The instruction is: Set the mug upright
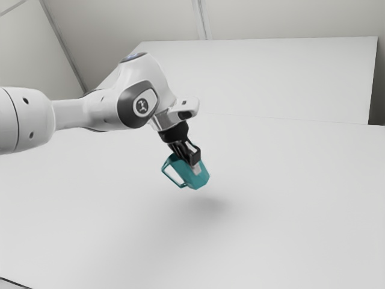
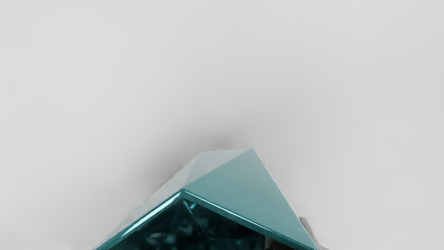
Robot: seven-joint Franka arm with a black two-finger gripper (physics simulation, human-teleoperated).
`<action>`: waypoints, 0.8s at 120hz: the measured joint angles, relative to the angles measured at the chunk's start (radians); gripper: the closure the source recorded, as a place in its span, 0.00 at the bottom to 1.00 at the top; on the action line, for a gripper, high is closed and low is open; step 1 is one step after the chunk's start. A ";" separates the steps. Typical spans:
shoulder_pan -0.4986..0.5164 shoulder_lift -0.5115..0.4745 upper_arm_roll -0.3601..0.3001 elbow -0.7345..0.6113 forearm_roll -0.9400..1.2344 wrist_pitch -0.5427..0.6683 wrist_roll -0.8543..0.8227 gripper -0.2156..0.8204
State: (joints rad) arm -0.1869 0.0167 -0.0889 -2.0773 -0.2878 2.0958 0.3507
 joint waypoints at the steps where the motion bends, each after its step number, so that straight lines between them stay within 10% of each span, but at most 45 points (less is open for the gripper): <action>1: 0.003 -0.002 0.000 -0.002 0.006 -0.002 -0.004 0.97; 96: 0.102 -0.160 0.002 -0.207 0.331 -0.037 -0.305 0.97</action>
State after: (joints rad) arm -0.0850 -0.1432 -0.0867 -2.2848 0.0436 2.0586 0.0456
